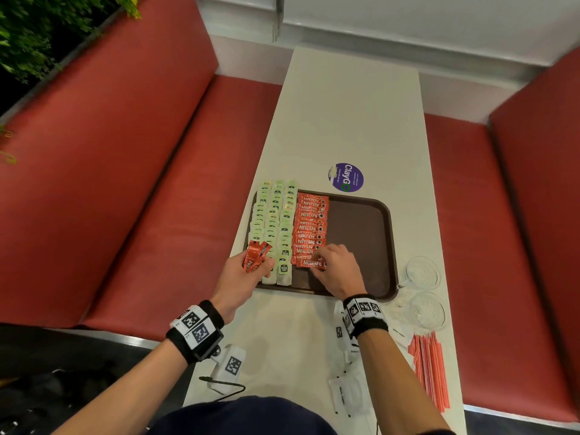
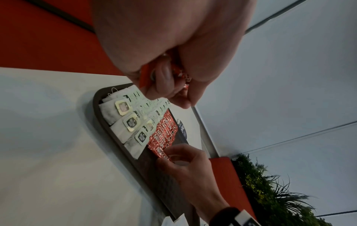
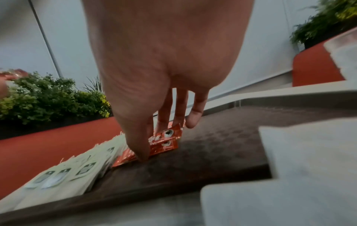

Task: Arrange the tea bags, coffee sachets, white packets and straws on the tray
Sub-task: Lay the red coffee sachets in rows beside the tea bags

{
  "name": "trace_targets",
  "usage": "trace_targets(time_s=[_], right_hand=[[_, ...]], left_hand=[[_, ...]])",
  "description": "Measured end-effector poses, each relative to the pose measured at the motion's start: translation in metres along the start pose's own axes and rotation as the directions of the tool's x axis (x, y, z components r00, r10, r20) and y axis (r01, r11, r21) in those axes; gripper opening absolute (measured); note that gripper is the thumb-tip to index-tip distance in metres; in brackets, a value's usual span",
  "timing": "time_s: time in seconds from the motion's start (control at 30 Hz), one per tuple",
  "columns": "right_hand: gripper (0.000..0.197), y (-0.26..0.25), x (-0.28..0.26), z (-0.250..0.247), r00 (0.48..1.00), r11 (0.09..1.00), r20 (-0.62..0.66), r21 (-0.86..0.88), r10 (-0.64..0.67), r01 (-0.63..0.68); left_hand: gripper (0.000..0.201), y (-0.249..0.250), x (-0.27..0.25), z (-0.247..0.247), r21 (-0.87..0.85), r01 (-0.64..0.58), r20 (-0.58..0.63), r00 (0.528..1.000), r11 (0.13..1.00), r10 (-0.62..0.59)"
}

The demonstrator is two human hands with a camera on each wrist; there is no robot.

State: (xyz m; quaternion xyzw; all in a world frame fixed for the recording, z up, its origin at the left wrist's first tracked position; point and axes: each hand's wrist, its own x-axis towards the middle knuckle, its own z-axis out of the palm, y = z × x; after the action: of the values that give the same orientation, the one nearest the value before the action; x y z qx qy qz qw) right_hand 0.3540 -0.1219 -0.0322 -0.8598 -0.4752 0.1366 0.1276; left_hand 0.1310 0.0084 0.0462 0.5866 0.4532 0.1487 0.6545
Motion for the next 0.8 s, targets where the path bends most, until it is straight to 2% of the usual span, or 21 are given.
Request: trace_targets(time_s=[0.27, 0.5, 0.67, 0.8], right_hand=[[0.025, -0.003, 0.017, 0.012, 0.998, 0.999, 0.045, -0.01, 0.033, -0.033], [0.022, -0.007, 0.016, 0.016, 0.999, 0.999, -0.008, -0.01, 0.038, -0.038], [0.02, -0.011, 0.018, 0.018, 0.998, 0.999, -0.044, -0.014, 0.044, -0.045], [0.021, -0.013, 0.018, 0.02, 0.996, 0.999, -0.08, -0.003, 0.047, -0.048]], left_hand=[[0.015, 0.002, -0.001, -0.004, 0.008, 0.007, -0.003, 1.0, 1.0, -0.007], [0.01, 0.003, 0.002, -0.007, 0.007, 0.024, 0.004, 1.0, 1.0, -0.024], [0.012, 0.001, 0.002, -0.007, -0.005, 0.068, 0.069, 0.995, 0.998, -0.067], [0.019, 0.002, -0.001, -0.008, -0.061, 0.114, 0.165, 0.981, 0.992, -0.103]])
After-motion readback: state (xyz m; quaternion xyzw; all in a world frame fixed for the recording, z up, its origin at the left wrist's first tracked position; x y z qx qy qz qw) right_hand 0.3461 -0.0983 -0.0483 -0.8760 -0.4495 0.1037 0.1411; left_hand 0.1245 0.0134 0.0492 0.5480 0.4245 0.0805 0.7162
